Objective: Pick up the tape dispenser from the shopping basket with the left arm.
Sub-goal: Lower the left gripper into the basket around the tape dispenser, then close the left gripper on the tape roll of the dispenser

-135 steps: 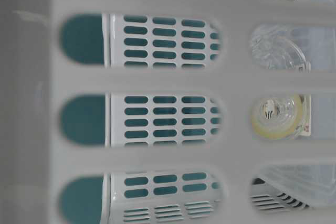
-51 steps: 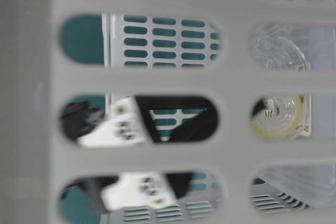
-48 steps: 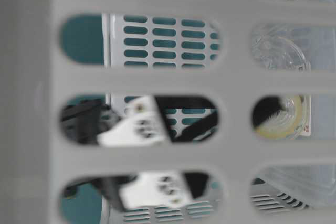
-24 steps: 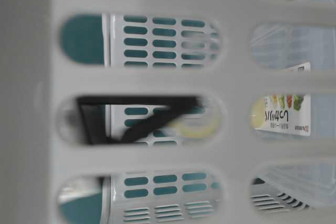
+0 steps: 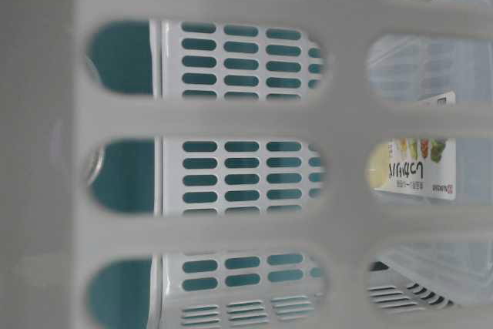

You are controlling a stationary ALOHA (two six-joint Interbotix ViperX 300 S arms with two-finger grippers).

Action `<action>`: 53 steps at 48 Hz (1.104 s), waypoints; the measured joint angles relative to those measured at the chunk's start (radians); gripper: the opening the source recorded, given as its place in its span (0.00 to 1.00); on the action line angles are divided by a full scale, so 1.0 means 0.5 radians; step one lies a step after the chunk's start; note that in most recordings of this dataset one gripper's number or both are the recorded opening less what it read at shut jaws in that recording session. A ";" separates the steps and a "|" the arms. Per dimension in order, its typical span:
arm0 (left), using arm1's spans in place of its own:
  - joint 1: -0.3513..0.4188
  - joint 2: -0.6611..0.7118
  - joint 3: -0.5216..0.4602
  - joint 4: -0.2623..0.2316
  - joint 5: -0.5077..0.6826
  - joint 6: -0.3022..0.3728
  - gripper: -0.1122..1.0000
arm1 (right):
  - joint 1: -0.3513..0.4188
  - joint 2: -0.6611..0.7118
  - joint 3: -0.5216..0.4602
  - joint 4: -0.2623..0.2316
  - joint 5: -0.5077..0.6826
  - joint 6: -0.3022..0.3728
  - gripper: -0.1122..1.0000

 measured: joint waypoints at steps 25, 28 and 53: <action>0.009 -0.003 0.160 0.000 -0.083 0.003 0.36 | 0.000 -0.043 0.000 0.003 0.071 0.000 0.74; 0.012 -0.003 0.206 0.000 -0.135 0.003 0.36 | 0.000 -0.049 0.000 0.003 0.071 0.000 0.74; 0.021 -0.040 0.371 0.000 -0.291 0.003 0.36 | 0.000 -0.107 0.003 0.000 0.080 0.003 0.74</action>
